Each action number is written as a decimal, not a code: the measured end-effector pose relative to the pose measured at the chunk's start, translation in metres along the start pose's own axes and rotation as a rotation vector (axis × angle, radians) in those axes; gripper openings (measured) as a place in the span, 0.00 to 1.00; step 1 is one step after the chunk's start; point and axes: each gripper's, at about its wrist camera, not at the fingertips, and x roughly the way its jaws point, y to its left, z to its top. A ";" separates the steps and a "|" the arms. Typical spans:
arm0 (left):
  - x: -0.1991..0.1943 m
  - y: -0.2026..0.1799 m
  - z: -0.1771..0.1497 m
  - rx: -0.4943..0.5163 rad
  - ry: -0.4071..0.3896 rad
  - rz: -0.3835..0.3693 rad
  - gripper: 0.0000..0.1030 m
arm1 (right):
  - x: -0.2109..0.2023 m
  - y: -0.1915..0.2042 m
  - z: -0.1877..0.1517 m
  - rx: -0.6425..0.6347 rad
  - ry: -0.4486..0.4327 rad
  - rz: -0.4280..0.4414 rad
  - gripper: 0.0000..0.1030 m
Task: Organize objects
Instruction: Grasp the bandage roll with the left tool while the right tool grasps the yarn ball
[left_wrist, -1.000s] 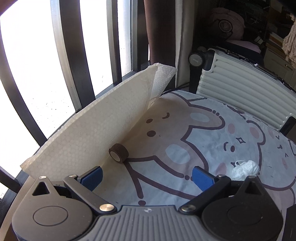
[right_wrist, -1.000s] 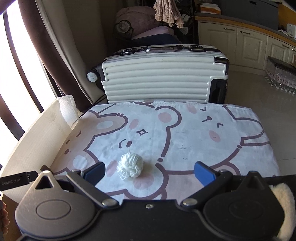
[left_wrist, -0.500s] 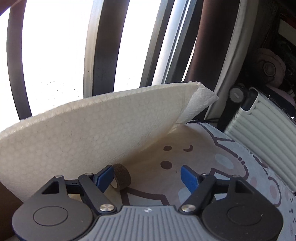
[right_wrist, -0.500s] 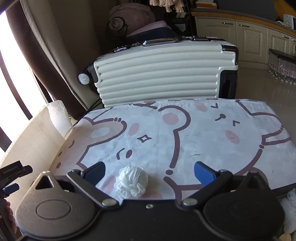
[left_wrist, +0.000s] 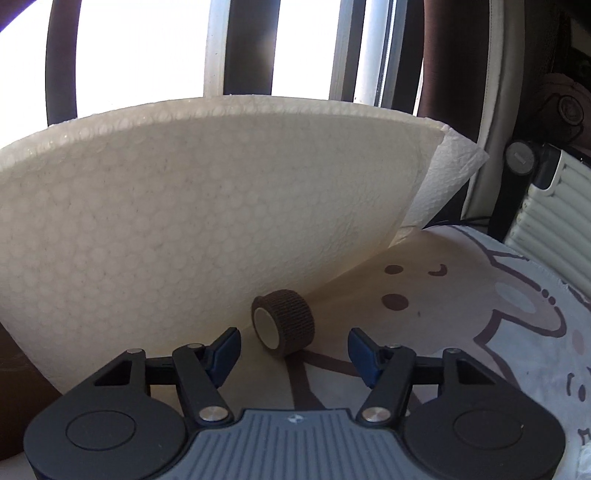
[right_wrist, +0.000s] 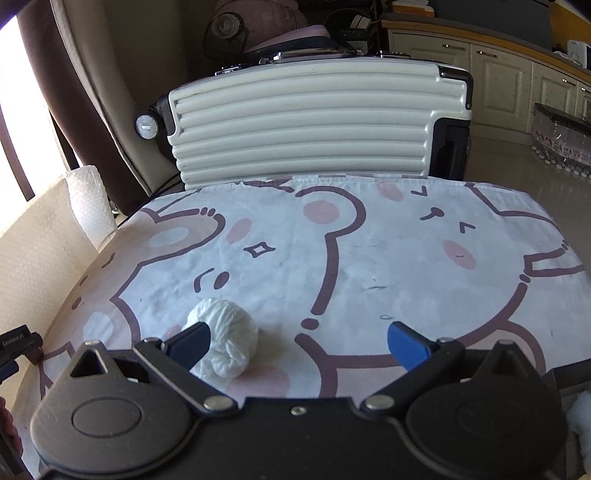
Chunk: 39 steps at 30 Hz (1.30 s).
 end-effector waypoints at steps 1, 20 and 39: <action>0.000 -0.002 -0.001 0.027 -0.008 0.021 0.62 | 0.003 0.000 -0.001 0.002 0.003 -0.001 1.00; 0.020 -0.008 -0.002 0.083 -0.045 0.074 0.40 | 0.018 0.016 -0.004 -0.035 -0.011 0.019 0.97; 0.032 0.005 0.008 0.007 -0.002 0.029 0.29 | 0.037 0.043 -0.002 -0.016 0.033 0.064 0.84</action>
